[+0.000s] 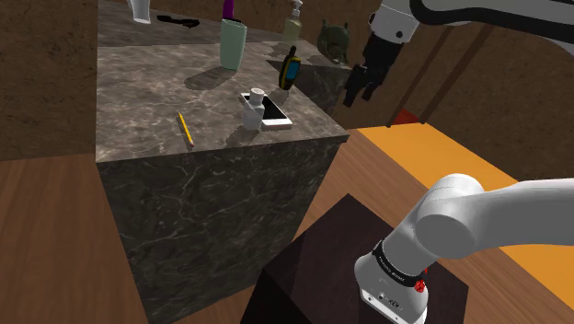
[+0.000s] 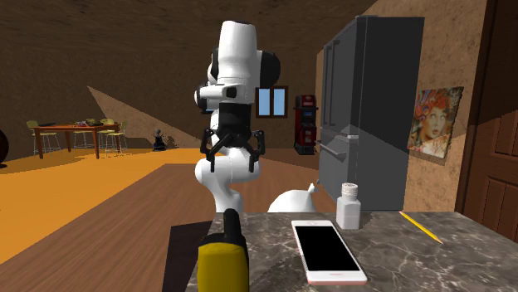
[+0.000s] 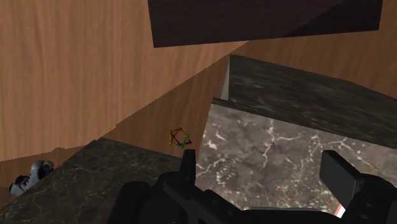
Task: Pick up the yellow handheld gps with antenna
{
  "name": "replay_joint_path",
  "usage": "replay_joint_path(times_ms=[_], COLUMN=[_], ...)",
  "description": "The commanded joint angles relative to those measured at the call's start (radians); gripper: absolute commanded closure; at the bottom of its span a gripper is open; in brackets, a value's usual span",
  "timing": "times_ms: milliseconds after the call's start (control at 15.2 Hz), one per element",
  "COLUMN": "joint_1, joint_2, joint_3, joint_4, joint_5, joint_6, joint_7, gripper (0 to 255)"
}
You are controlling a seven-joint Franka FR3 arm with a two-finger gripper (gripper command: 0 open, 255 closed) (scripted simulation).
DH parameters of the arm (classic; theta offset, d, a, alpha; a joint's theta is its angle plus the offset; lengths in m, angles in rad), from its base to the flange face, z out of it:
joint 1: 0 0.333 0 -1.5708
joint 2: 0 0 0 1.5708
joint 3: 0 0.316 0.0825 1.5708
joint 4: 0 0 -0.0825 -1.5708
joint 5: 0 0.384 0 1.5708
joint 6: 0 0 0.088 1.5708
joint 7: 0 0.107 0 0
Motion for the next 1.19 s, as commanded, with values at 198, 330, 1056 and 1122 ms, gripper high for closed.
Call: replay_joint_path(times_ms=[198,330,1056,1122], joint_1=[0.011,0.018,0.046,0.047], joint_2=[0.135,0.225,0.721,0.769], joint_3=[-0.027,-0.042,-0.078,-0.078], joint_4=[0.115,0.197,0.738,0.798], joint_5=[-0.033,-0.051,-0.107,-0.111], joint_6=[0.000,-0.005,-0.108,-0.124], joint_7=[-0.081,-0.135,-0.424,-0.450], gripper=[0,0,0,0])
